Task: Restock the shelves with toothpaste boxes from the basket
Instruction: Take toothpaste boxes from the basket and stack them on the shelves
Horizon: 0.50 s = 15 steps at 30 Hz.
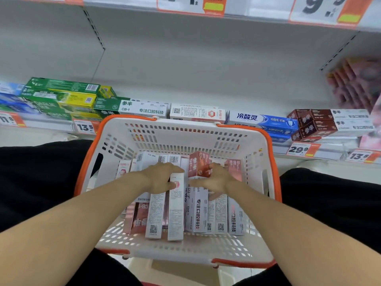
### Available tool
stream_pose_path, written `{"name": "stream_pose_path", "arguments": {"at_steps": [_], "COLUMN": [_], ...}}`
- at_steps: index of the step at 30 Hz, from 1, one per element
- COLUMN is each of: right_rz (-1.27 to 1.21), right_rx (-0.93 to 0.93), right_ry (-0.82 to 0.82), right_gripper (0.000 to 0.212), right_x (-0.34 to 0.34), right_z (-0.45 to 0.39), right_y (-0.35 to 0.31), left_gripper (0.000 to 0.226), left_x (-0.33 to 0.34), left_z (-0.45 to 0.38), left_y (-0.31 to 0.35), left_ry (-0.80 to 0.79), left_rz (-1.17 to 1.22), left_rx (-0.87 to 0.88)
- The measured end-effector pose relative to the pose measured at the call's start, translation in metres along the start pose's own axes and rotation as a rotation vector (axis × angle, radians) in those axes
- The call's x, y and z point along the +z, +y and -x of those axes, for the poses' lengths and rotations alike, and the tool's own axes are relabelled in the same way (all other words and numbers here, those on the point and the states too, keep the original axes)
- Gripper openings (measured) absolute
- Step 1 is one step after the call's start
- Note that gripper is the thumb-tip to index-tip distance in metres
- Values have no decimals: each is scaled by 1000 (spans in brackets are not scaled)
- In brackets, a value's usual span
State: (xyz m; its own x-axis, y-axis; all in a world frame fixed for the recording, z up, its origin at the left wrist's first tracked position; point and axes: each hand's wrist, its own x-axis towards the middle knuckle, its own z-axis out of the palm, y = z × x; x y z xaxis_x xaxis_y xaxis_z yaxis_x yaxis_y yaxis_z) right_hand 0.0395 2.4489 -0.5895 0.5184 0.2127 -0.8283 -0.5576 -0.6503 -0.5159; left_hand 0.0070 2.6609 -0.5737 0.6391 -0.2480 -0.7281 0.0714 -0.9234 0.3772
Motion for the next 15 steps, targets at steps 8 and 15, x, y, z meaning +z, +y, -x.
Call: {"name": "stream_pose_path", "arguments": {"at_steps": [8, 15], "right_rz": [-48, -328], "right_rx": [-96, -190], "right_ry": [147, -193], "right_gripper": [62, 57], "right_x": [-3, -50], "right_z": [-1, 29], "right_y": [-6, -32], "left_gripper": [60, 97], "left_x": [-6, -38], "left_z": [2, 12], "left_y": [2, 26], "left_ry": [25, 234], "left_rz": [181, 868], "left_rx": [-34, -48]}}
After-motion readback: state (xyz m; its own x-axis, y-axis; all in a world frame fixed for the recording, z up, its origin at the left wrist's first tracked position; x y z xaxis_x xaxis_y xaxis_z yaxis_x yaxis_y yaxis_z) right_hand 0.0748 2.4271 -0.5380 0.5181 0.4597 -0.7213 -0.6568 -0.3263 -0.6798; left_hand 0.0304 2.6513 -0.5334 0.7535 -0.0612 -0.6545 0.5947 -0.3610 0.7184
